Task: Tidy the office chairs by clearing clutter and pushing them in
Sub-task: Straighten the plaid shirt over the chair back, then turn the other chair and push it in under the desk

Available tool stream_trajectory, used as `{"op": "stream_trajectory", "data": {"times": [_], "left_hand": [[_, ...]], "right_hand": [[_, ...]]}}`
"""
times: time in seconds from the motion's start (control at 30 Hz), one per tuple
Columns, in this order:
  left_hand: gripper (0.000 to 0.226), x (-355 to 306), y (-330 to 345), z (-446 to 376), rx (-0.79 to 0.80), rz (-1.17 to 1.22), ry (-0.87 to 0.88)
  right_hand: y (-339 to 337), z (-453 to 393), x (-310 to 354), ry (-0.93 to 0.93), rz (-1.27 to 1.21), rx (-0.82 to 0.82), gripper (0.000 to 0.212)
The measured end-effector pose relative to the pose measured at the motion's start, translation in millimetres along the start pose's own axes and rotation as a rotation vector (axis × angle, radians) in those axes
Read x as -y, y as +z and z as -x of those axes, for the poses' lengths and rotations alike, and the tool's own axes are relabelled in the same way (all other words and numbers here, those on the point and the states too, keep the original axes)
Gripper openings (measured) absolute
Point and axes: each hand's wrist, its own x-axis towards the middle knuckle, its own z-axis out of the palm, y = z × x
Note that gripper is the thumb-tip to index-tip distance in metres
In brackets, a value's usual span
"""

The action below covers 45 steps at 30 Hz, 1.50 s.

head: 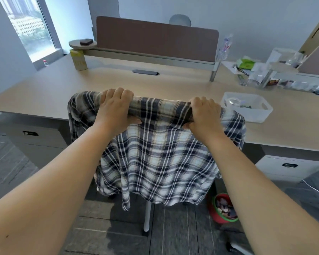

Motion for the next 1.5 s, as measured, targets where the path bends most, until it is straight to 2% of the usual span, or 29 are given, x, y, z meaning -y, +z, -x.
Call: {"op": "stream_trajectory", "data": {"times": [0.2, 0.33, 0.43, 0.5, 0.57, 0.67, 0.8, 0.9, 1.03, 1.27, 1.37, 1.5], "left_hand": [[0.066, 3.1, 3.3, -11.3, -0.041, 0.001, 0.028], [0.068, -4.5, 1.6, -5.5, 0.007, -0.036, 0.002], [0.077, -18.9, -2.2, -0.4, 0.063, -0.069, 0.031], [0.08, -34.5, -5.3, 3.6, 0.083, -0.073, 0.148], [0.071, -57.6, -7.9, 8.3, 0.067, -0.035, 0.29], [0.048, -99.3, -5.5, 17.4, 0.081, 0.032, 0.473], [0.031, -156.9, 17.1, 41.6, 0.282, 0.126, 0.629], [0.028, -197.3, 41.5, 63.8, 0.436, 0.134, 0.739], [0.031, -260.1, 58.4, 96.1, 0.533, 0.178, 0.856], [0.025, -384.5, 77.9, 169.0, 0.612, 0.266, 0.968], [0.026, -441.3, 83.4, 202.4, 0.622, 0.298, 0.987], [0.028, -514.1, 93.9, 249.9, 0.652, 0.344, 0.928]], "right_hand": [[-2.2, -11.1, -5.1, -0.027, -0.017, 0.008, 0.039], [-0.1, -3.4, -3.2, -0.007, 0.0, 0.001, 0.045], [0.2, 9.7, -3.6, 0.017, 0.025, 0.005, 0.061], [-2.2, 24.6, -5.8, 0.083, -0.01, 0.004, 0.074], [-7.7, 44.7, -15.5, 0.19, -0.052, 0.009, 0.074], [-18.8, 82.0, -41.7, 0.347, -0.019, 0.063, 0.05], [-34.1, 151.3, -85.7, 0.579, -0.01, 0.097, 0.037], [-46.1, 210.7, -117.0, 0.756, -0.02, 0.086, 0.031], [-65.9, 284.8, -156.3, 0.952, -0.008, 0.031, 0.031], [-98.3, 400.7, -224.4, 1.151, 0.033, -0.023, 0.032], [-118.3, 445.9, -266.0, 1.177, 0.041, -0.04, 0.032], [-144.3, 502.6, -319.7, 1.158, 0.054, -0.029, 0.03]]}}
